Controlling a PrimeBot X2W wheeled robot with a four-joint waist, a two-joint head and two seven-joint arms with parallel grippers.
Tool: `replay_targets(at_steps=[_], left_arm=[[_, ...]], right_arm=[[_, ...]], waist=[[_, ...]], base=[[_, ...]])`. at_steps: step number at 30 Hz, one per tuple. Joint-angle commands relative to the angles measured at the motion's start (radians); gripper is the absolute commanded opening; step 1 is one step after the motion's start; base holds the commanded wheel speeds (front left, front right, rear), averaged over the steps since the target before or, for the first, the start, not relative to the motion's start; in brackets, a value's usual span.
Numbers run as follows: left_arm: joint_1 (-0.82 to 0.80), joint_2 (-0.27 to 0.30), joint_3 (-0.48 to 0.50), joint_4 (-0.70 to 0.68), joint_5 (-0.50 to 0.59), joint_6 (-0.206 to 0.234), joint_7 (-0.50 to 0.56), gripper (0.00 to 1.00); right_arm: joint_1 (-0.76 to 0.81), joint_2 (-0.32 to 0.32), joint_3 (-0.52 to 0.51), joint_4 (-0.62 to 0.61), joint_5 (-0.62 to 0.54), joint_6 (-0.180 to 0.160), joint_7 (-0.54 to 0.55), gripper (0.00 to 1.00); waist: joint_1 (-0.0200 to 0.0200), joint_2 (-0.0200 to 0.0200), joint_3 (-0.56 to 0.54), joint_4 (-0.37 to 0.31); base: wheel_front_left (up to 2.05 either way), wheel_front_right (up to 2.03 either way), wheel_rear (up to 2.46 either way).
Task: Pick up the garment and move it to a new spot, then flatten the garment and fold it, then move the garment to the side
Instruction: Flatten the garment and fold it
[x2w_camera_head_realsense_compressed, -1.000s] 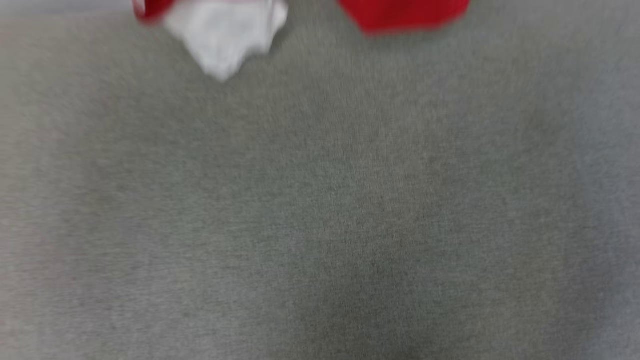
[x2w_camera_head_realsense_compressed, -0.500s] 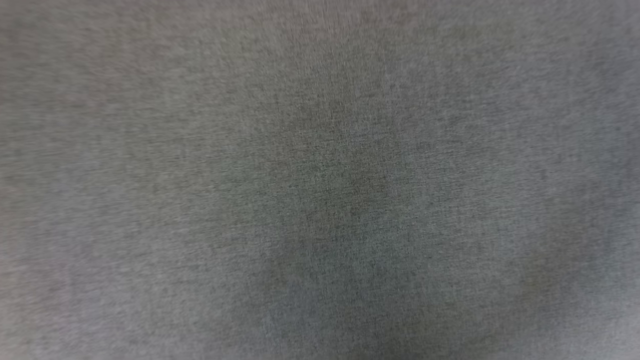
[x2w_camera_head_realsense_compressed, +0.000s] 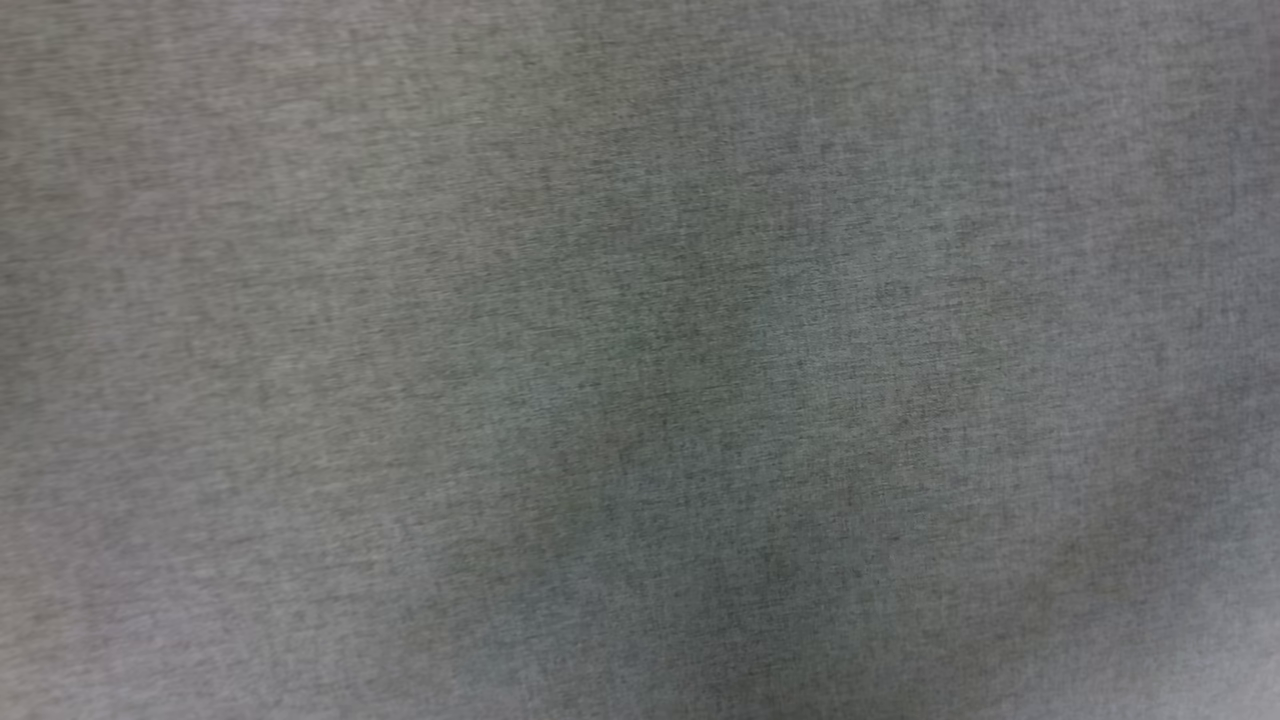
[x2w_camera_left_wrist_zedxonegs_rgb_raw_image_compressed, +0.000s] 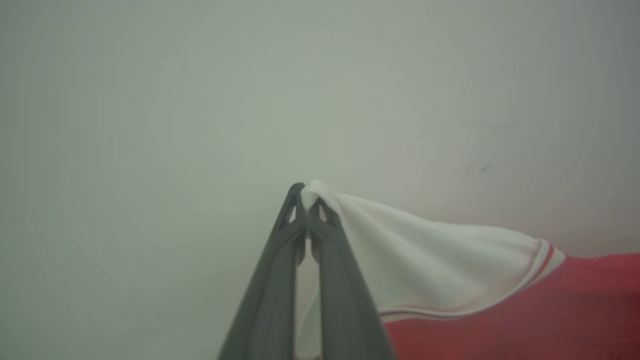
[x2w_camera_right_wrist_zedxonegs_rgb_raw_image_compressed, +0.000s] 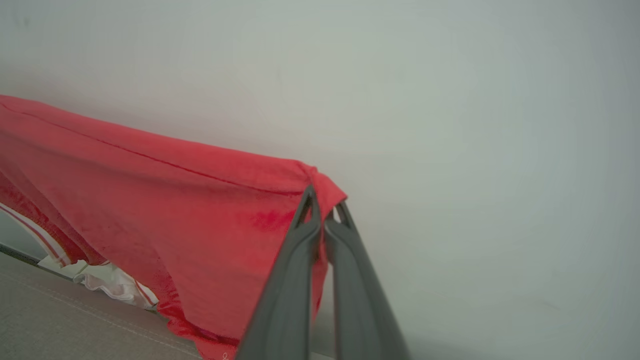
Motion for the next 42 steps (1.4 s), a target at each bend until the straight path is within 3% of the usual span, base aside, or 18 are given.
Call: replay_targets(at_steps=[1,10,19,26,33,42], left_arm=[[0.038,-0.008,0.007,0.016,-0.017,-0.009,-0.025,0.00],[0.309,-0.058,0.038,0.050,-0.099,-0.043,-0.138,0.00],[0.803,-0.087,0.089,-0.039,-0.200,-0.038,-0.207,0.00],[1.205,-0.105,0.093,-0.181,-0.230,0.023,-0.187,0.00],[1.569,-0.131,0.115,-0.357,-0.274,0.116,-0.147,0.00],[1.909,-0.151,0.144,-0.556,-0.317,0.218,-0.101,0.00]], right_arm=[[0.026,-0.006,0.028,0.017,0.022,-0.001,-0.010,0.00],[0.232,-0.071,0.169,0.000,0.144,-0.001,-0.043,0.00],[0.645,-0.140,0.227,-0.070,0.266,-0.002,-0.021,0.00],[0.946,-0.162,0.225,-0.112,0.326,-0.002,0.001,0.00],[1.224,-0.185,0.182,-0.199,0.378,-0.002,0.030,0.00],[1.525,-0.201,0.075,-0.324,0.390,-0.002,0.073,0.00]], waist=[[-0.0001,0.0000,-0.009,0.013],[-0.0001,0.0000,-0.136,0.075],[-0.0001,0.0000,-0.383,0.113],[-0.0001,0.0000,-0.555,0.128],[-0.0001,0.0000,-0.669,0.126],[-0.0001,0.0000,-0.767,0.128]], base=[[0.00,0.00,0.00],[0.00,0.00,0.00],[0.00,0.00,0.00],[0.00,0.00,0.00],[0.00,0.00,0.00],[0.00,0.00,0.00]])
